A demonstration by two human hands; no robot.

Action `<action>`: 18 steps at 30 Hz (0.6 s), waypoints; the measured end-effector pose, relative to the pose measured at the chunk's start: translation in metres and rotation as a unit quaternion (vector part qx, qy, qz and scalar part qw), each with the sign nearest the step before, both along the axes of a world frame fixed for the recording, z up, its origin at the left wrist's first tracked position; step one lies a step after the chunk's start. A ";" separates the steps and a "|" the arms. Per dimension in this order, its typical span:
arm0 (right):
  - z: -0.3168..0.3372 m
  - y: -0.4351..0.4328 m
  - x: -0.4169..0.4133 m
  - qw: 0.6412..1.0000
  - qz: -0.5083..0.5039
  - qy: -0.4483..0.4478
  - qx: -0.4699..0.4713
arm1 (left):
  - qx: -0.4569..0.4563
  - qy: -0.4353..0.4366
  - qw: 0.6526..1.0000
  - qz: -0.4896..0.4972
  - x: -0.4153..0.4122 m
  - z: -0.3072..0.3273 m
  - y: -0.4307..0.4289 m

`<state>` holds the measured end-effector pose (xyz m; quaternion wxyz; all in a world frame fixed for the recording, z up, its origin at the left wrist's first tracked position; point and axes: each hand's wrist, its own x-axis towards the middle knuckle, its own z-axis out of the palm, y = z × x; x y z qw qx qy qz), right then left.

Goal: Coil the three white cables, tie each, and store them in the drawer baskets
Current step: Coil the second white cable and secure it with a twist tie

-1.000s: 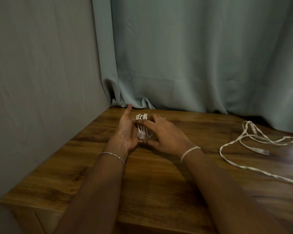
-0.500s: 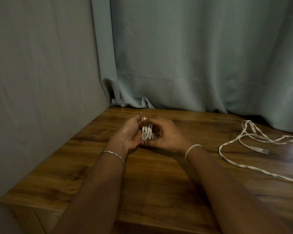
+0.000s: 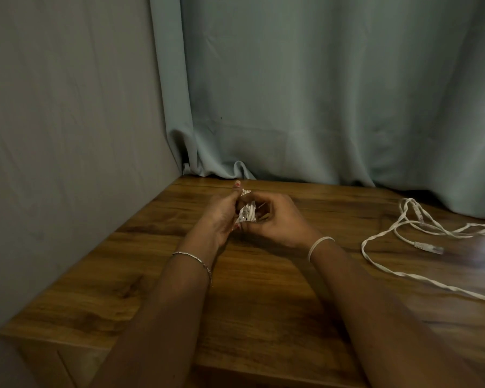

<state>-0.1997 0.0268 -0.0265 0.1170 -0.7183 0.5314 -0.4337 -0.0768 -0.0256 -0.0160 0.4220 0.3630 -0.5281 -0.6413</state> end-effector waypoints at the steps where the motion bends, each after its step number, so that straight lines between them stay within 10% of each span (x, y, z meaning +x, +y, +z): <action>1: 0.000 0.000 0.000 1.000 -0.001 -0.013 -0.001 | -0.041 -0.032 0.998 0.030 -0.001 0.000 0.001; 7: 0.002 -0.005 -0.017 0.985 -0.023 -0.173 -0.001 | -0.340 -0.171 0.920 0.098 -0.008 -0.003 0.004; 18: 0.009 -0.001 -0.021 0.893 0.001 -0.445 0.071 | -0.367 -0.168 0.915 -0.023 -0.010 -0.016 0.005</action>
